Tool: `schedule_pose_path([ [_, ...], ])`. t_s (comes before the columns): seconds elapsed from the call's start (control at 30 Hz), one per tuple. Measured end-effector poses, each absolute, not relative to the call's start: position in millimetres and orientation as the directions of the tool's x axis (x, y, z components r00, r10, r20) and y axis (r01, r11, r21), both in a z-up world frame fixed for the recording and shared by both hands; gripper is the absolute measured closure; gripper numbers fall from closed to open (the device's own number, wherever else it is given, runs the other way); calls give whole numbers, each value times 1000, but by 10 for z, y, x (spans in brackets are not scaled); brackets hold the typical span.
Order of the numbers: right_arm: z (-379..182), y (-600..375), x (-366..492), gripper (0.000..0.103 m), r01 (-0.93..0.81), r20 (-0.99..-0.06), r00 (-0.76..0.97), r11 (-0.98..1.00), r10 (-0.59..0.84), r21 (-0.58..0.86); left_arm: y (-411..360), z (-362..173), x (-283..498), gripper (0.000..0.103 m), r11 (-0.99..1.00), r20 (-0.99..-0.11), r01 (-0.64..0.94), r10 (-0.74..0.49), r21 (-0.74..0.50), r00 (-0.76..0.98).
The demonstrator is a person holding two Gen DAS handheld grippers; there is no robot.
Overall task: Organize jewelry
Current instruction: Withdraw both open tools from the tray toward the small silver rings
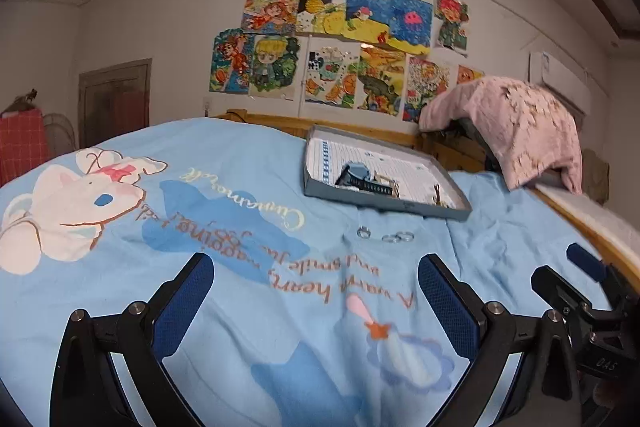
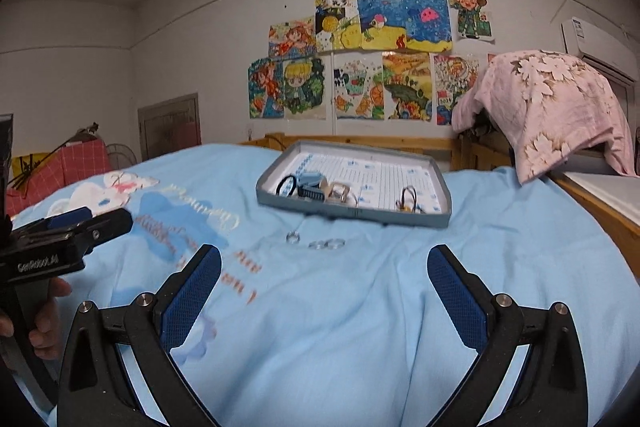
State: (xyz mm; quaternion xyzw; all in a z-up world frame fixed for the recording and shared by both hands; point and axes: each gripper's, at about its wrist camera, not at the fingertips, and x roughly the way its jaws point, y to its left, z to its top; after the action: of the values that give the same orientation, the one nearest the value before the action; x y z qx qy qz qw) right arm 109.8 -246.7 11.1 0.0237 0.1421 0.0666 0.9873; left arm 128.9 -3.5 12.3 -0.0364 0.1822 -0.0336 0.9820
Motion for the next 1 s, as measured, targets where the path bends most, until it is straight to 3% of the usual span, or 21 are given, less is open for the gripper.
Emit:
schedule_pose_path([
  [0.23, -20, -2434, 1080, 2, -105, -333, 936, 994, 113, 42, -135, -9, 1316, 0, 997, -407, 72, -71, -13, 911],
  [0.57, 69, -2496, 1190, 2, -121, -332, 933, 990, 137, 70, -127, 74, 1424, 0, 997, -410, 72, -81, -37, 908],
  [0.73, 232, -2535, 1449, 2, -143, -304, 944, 989, 128, -29, -134, 211, 1684, 0, 997, -394, 70, -73, -21, 916],
  [1.0, 247, -2886, 2199, 2, -159, -306, 935, 983, 179, 91, -205, 33, 2436, 0, 992, -477, 117, -120, -37, 871],
])
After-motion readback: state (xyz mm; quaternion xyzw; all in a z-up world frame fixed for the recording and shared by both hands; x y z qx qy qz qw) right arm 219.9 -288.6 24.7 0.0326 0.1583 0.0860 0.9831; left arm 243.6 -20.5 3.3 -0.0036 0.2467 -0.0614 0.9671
